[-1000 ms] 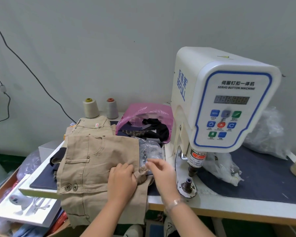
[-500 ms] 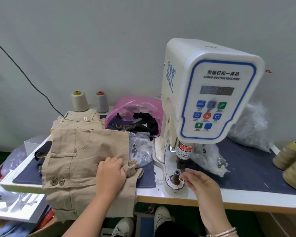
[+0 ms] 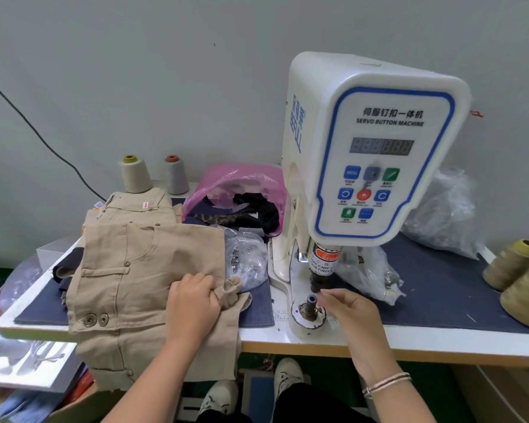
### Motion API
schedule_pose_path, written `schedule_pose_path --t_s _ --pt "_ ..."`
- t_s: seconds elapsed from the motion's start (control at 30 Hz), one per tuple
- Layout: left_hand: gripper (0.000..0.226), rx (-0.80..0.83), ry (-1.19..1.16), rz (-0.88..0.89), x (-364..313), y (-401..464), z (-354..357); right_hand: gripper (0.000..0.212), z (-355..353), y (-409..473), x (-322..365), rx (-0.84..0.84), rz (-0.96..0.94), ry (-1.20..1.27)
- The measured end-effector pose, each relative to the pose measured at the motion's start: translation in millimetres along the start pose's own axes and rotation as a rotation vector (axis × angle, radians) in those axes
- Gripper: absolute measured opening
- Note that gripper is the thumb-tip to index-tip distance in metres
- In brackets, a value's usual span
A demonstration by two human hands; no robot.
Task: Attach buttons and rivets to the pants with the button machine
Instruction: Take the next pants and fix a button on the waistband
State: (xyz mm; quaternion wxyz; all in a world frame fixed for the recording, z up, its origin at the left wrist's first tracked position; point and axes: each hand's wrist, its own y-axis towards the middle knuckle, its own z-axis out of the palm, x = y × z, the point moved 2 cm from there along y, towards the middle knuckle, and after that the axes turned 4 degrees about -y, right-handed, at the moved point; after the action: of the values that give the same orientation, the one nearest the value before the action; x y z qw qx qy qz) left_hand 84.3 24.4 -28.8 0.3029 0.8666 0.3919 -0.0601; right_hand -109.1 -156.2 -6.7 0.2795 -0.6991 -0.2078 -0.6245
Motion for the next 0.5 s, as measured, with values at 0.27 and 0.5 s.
schedule_pose_path --t_s 0.27,0.5 --pt "0.025 -0.025 -0.007 0.007 -0.6 -0.1 -0.9 0.019 4.4 7.2 1.8 0.033 -0.262 -0.313" --pt "0.024 -0.014 0.004 0.009 -0.3 -0.1 -0.4 0.009 7.0 2.8 5.7 0.026 -0.531 -0.617"
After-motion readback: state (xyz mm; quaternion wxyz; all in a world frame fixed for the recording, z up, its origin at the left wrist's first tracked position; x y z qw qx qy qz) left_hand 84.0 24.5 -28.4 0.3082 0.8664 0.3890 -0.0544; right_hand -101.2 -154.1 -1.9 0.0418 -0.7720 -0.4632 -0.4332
